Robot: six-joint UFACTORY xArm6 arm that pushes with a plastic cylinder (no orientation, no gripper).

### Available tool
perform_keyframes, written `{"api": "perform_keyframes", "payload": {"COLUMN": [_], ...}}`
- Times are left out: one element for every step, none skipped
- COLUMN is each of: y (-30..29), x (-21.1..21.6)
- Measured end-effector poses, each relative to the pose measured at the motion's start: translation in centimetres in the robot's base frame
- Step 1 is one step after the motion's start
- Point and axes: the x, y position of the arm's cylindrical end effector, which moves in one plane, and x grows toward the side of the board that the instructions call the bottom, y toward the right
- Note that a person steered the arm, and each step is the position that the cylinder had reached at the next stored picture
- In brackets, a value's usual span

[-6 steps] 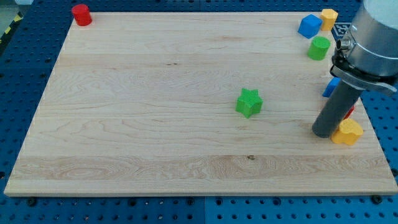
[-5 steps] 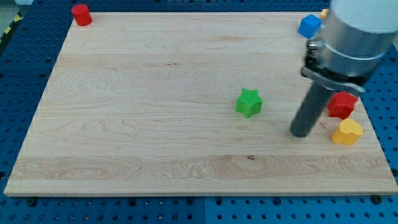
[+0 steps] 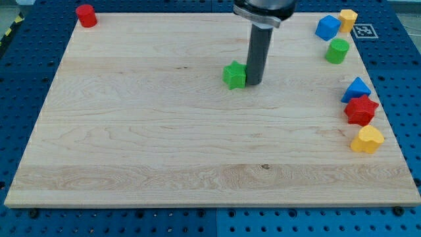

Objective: Slide the green star at the center of the board

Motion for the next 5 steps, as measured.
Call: {"api": "perform_keyframes", "payload": {"y": [-3.4,-7.1,-8.4,-8.4,-8.4], "x": [-0.6,-0.6,0.3,2.3,6.8]}}
